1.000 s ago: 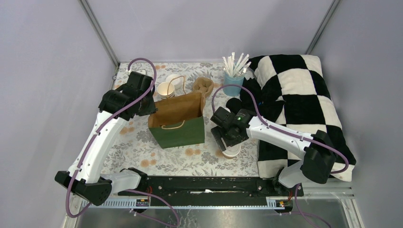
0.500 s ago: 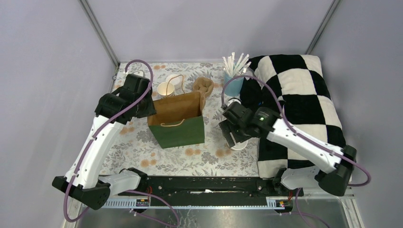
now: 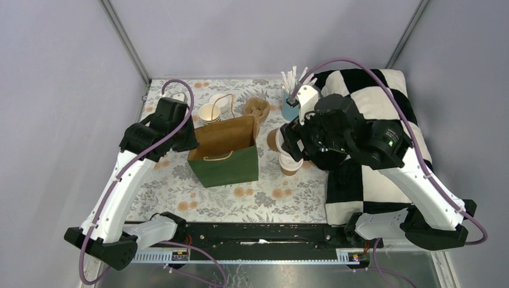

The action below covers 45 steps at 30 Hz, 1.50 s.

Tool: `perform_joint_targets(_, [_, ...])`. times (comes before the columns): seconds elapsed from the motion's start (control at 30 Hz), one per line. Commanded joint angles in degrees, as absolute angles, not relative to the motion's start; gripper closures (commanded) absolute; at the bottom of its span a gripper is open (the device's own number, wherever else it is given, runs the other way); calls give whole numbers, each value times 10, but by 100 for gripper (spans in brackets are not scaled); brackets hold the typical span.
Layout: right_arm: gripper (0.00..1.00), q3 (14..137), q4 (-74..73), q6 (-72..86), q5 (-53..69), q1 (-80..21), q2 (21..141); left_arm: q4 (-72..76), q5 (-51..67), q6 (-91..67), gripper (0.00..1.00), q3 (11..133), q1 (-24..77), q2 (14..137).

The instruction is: Pack the takeout coffee

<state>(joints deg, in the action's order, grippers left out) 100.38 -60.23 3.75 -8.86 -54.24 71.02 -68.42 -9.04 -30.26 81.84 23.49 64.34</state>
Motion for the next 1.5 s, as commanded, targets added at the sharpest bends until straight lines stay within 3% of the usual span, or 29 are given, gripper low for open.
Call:
perform_joint_targets(0.0, [33, 1070, -567, -43, -34, -549, 735, -635, -19, -280, 100, 795, 232, 600])
perform_joint_targets(0.27, [36, 1157, -576, -67, 24, -557, 780, -607, 94, -252, 100, 770, 232, 529])
perform_joint_targets(0.53, [39, 1179, -590, -83, 72, -581, 795, -639, 93, -212, 100, 779, 232, 534])
perform_joint_targets(1.2, [37, 1190, -612, -263, 15, -613, 916, -639, 84, -172, 100, 743, 232, 502])
perform_joint_targets(1.47, [40, 1180, -653, -248, 3, -620, 912, -616, 8, -195, 100, 751, 232, 499])
